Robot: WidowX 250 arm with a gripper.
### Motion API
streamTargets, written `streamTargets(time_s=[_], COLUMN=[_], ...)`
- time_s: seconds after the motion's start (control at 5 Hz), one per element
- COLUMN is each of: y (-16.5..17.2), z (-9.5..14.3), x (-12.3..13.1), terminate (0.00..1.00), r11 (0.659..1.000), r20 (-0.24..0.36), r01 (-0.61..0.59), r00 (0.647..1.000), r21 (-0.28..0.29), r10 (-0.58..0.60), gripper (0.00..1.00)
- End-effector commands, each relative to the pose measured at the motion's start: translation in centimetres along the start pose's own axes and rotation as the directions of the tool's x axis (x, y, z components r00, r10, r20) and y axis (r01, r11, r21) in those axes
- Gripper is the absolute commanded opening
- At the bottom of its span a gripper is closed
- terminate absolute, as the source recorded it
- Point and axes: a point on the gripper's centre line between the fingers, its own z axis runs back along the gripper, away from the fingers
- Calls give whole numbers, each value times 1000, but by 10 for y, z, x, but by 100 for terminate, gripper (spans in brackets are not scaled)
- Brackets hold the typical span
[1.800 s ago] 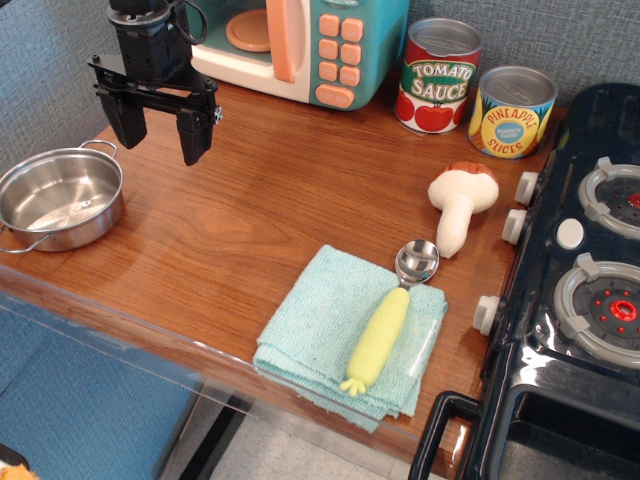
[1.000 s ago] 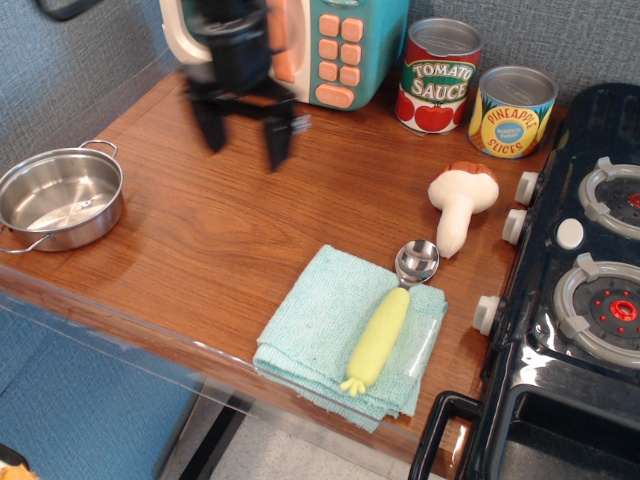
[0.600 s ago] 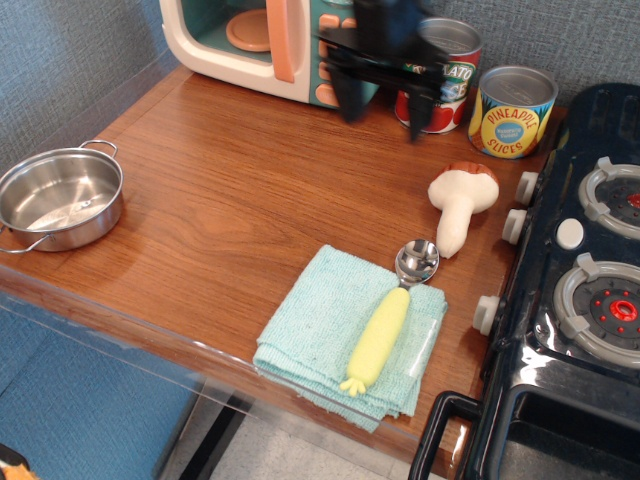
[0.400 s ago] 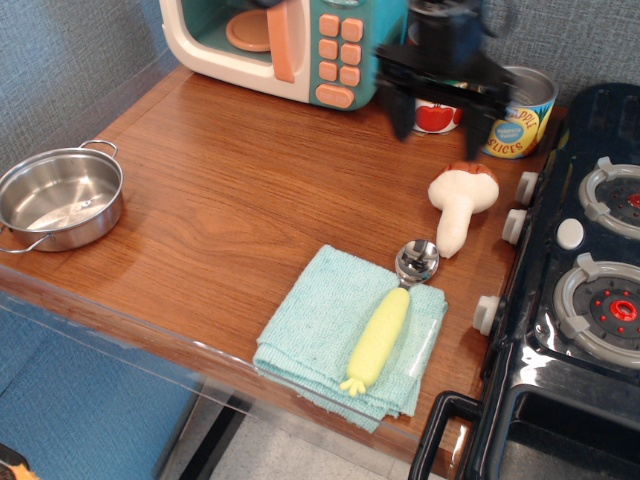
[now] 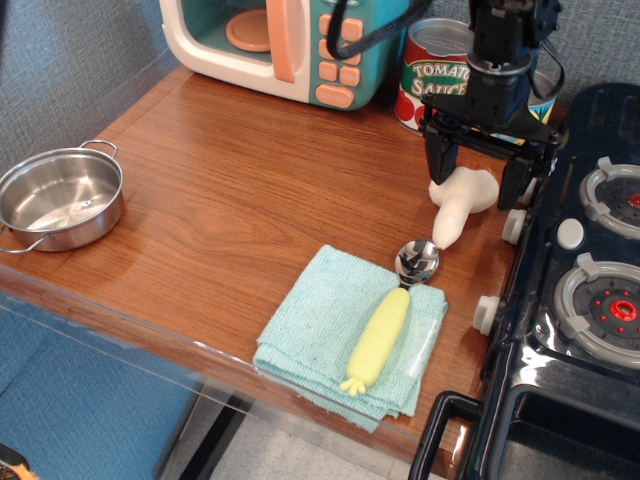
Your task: Move the white item to the front of the microwave
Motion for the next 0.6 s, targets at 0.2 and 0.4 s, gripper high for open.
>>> streamTargets(time_s=[0.2, 0.4], y=[2, 7], z=[-2, -11], x=[3, -3], terminate=[0, 0], r11=[981, 973], r20=[1, -20], r01=[70, 85], r00=[997, 996], r21=[183, 217], r10=[-72, -82], gripper=[100, 0])
